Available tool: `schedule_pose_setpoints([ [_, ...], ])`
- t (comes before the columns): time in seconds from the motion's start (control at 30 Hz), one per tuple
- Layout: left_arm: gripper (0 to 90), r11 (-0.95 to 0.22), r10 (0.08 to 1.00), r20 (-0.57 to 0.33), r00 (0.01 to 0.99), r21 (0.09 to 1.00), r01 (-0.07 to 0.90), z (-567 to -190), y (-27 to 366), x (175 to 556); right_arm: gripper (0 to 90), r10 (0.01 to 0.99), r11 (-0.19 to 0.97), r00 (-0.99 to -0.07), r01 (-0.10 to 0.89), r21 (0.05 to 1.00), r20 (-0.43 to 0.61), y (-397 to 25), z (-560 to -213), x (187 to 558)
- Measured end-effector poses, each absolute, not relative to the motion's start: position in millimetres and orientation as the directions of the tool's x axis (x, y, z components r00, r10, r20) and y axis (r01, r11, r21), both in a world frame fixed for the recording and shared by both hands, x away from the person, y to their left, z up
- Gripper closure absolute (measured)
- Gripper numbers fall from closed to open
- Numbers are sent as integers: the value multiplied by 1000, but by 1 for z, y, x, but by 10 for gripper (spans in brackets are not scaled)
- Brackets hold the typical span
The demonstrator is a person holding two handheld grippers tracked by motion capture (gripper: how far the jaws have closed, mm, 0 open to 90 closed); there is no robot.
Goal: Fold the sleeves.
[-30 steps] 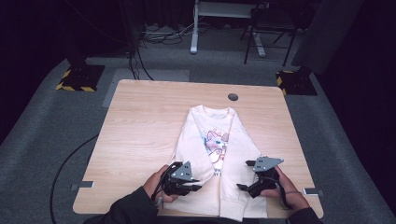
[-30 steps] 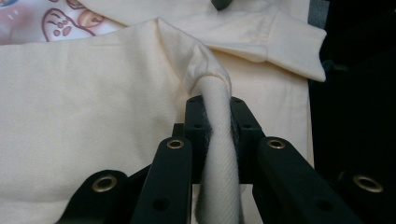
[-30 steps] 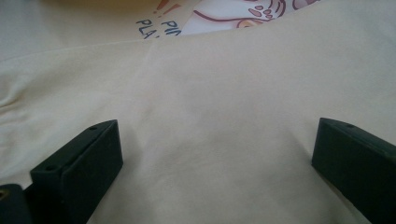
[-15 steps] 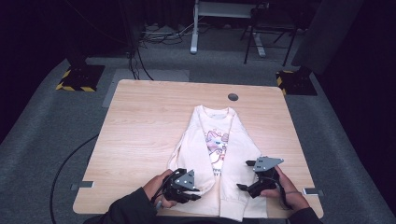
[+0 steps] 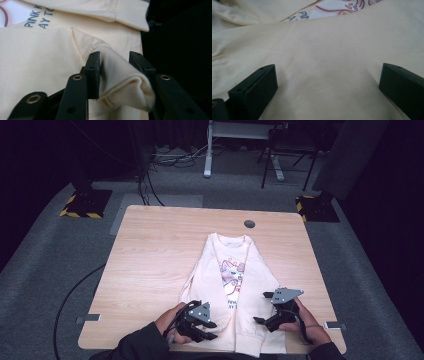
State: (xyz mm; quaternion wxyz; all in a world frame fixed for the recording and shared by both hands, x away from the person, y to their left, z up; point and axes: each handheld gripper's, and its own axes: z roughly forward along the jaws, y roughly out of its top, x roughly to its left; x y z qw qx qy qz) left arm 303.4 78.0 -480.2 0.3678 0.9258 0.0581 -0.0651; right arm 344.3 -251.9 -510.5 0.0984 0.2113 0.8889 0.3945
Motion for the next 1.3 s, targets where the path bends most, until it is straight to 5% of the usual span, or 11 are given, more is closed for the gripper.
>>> schedule_pose_setpoints([
  [0.53,507,-686,-32,-96,995,726,48,-443,69,278,13,453,599,-891,298,743,-9,-252,-511,344],
  [0.67,443,-676,12,-72,997,735,62,-439,71,281,13,453,600,-891,297,743,-10,-252,-510,344],
  [1.07,67,-666,267,-1,964,723,185,-458,83,316,13,454,601,-891,297,742,-11,-252,-510,344],
  [1.3,60,-661,371,19,929,708,250,-477,88,341,10,460,600,-888,297,743,-17,-251,-510,343],
])
